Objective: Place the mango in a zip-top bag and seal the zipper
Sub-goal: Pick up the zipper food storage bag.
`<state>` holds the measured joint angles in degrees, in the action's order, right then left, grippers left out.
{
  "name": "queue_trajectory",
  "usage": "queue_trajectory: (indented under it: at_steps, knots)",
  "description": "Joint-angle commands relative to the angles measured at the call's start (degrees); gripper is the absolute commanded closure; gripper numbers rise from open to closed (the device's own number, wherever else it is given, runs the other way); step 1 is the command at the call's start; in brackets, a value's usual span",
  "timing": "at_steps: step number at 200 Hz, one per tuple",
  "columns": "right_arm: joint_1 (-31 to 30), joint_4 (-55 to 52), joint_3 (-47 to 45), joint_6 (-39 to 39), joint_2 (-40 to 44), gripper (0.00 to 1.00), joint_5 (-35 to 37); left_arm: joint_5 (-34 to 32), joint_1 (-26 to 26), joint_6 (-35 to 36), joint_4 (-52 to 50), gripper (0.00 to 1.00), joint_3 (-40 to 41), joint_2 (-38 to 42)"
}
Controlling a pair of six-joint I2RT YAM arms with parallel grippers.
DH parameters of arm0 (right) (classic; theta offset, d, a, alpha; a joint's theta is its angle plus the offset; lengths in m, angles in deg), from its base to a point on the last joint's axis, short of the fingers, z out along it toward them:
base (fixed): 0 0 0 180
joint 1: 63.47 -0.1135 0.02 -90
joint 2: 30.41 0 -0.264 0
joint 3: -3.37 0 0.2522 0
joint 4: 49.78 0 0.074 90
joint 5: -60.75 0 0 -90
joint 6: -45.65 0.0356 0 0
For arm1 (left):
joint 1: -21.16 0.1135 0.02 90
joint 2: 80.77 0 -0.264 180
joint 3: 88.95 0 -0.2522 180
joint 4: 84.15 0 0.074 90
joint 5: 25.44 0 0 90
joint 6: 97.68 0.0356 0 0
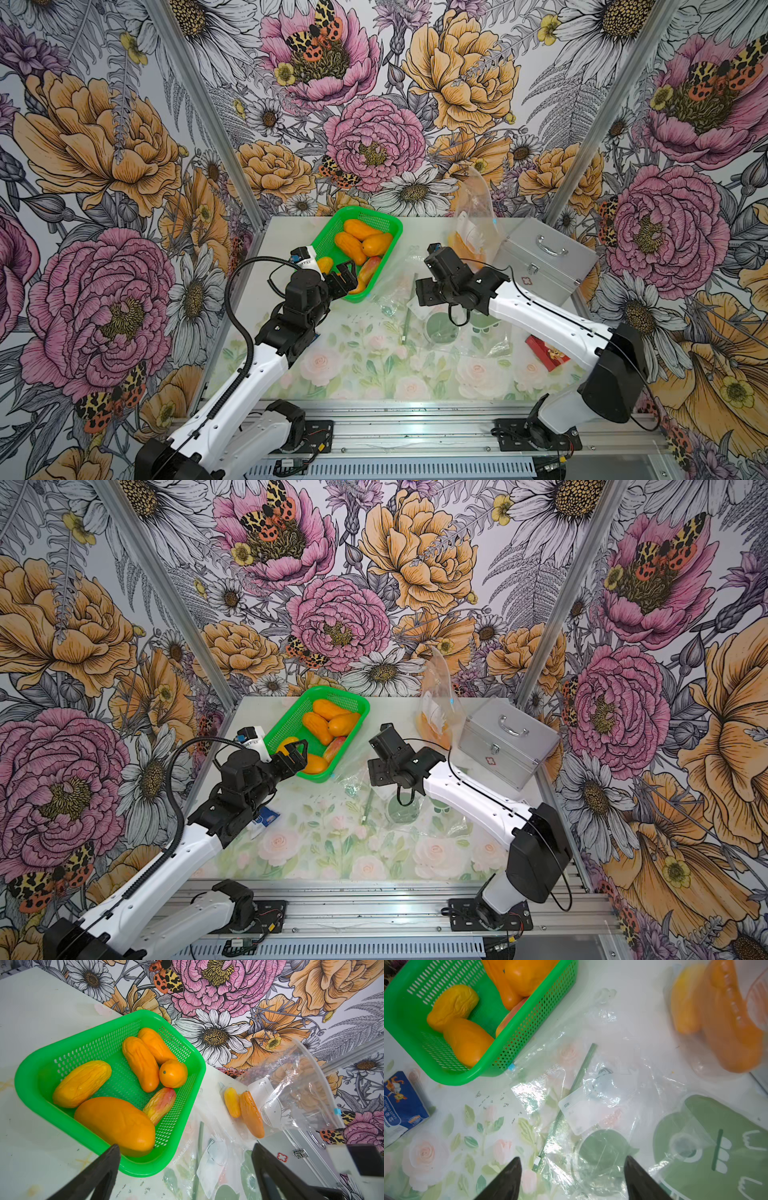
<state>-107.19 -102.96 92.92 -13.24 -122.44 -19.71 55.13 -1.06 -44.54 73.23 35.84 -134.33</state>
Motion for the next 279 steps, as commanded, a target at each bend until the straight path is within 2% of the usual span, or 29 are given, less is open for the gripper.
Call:
queue_trajectory:
  at_steps: [1,5,10,34,79,129,156,182,201,249,279]
  knots:
    - [-1.26,7.86,2.95,3.45,-6.47,0.1,-3.39,-2.17,1.27,-2.75,-0.3,0.01,1.32,1.31]
    - [-1.36,8.23,3.51,3.41,-7.88,0.02,-3.72,-2.17,1.41,-2.92,-0.32,0.01,1.5,1.42]
    - [-1.38,8.59,4.24,3.43,-9.6,0.01,-4.03,-2.17,1.52,-3.16,-0.3,0.01,1.78,1.59]
    - [-2.8,8.83,8.52,2.06,-16.54,0.01,-3.71,-4.05,2.11,-3.51,-0.28,0.01,2.9,1.96]
    - [-3.38,8.75,12.47,-0.69,-25.73,0.01,-2.03,-3.22,3.67,-4.18,-0.1,0.01,4.01,1.54]
    - [-3.91,8.61,13.72,-3.32,-30.44,0.01,-0.72,-2.96,4.38,-4.44,-0.01,0.01,4.61,1.44]
    - [-3.74,6.11,14.15,-3.69,-32.31,0.02,2.45,-2.96,4.49,-4.82,0.19,0.01,4.71,1.09]
    - [-3.09,5.13,12.66,-3.65,-32.78,0.23,3.25,-2.96,4.56,-4.89,0.25,0.01,4.58,0.75]
    - [-2.04,5.23,11.25,-3.4,-32.54,0.5,2.78,-2.96,4.56,-4.96,0.34,0.01,4.62,0.6]
    - [0.17,5.32,9.99,-4.55,-30.97,0.99,1.13,-2.96,4.64,-5.32,0.56,0.01,4.76,-0.01]
    - [0.31,5.31,10.59,-5.11,-28.51,1.0,1.27,-1.09,4.64,-5.27,0.73,0.01,4.81,-0.32]
